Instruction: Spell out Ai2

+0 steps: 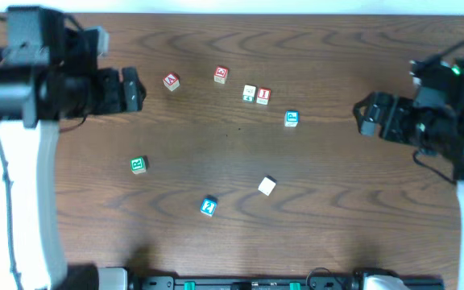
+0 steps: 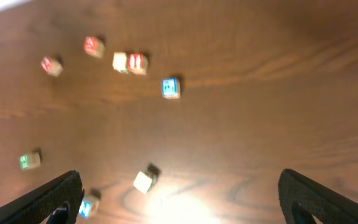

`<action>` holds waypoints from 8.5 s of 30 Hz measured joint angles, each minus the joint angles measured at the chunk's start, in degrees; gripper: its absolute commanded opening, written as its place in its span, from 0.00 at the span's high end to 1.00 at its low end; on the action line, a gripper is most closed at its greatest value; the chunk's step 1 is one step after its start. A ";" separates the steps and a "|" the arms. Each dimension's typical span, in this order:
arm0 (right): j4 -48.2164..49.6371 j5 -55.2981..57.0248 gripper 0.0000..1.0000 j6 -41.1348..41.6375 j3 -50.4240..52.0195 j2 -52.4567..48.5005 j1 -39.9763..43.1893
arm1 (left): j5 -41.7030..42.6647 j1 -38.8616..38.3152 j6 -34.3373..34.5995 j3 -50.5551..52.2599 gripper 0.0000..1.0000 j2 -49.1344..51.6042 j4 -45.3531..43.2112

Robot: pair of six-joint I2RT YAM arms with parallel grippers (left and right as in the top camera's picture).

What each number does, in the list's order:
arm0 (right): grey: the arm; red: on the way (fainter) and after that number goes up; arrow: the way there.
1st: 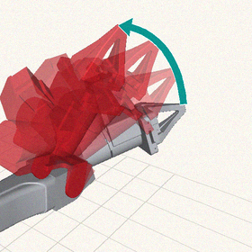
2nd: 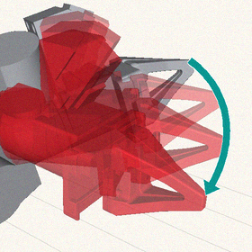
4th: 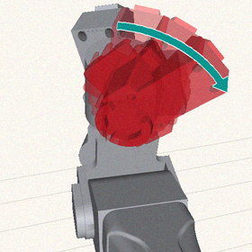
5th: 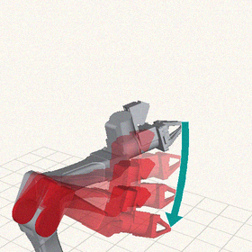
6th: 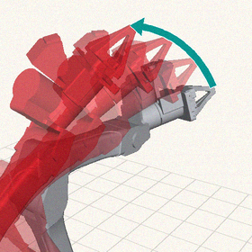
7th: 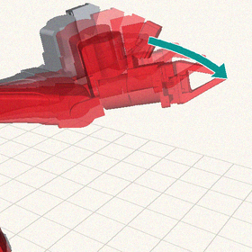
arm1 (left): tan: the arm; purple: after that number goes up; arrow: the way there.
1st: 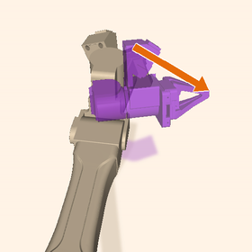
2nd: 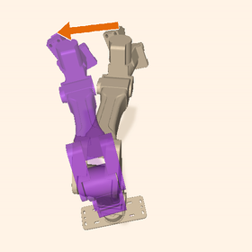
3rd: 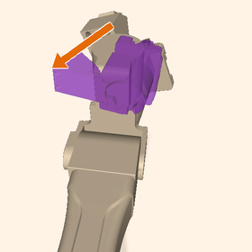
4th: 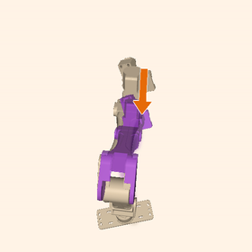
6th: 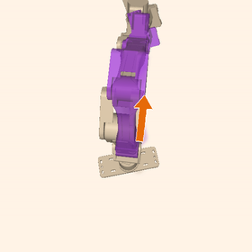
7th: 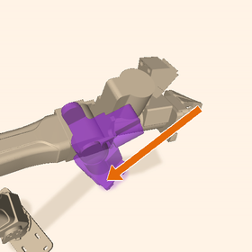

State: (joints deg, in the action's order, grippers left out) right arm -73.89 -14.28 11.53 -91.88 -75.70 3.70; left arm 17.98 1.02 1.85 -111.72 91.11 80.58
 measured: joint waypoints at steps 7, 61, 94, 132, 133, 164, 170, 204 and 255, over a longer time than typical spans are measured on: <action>0.81 -4.17 0.01 -2.19 -0.02 -8.09 0.00 | 0.96 0.00 1.77 -0.02 0.04 12.50 -3.08; 3.19 7.91 0.01 10.62 -0.02 -20.79 -6.29 | -20.13 -11.74 56.26 -0.02 0.04 42.10 -35.76; 3.19 7.91 0.01 10.60 -0.02 -20.76 -6.58 | -21.40 -11.74 56.33 -0.02 0.27 45.88 -38.45; 3.21 7.93 0.01 10.60 -0.02 -20.79 -6.58 | -21.57 -12.09 29.40 -19.63 0.73 46.56 -14.21; 3.32 7.93 0.01 10.60 -0.02 -20.79 -6.58 | -21.55 -12.37 27.12 -20.59 0.74 46.56 -11.80; 1.70 9.20 0.01 9.90 -0.02 -20.76 -6.58 | -18.14 -24.57 13.14 -21.73 0.72 46.58 4.55; 1.03 9.20 0.01 9.88 -0.02 -20.76 -6.58 | -17.35 -24.55 8.17 -21.73 0.68 46.58 7.98; 0.20 9.46 0.01 4.66 -0.04 -14.88 -6.60 | -17.46 -32.37 2.86 15.96 0.05 -23.43 1.42; -0.46 9.44 0.01 4.35 -0.17 -12.94 -6.62 | -9.62 -17.97 -56.48 40.22 0.05 12.46 -46.99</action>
State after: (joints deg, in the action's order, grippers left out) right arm -74.35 -4.84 15.88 -92.05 -88.64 -2.92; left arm 8.36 -16.95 -54.63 -71.50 103.57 33.58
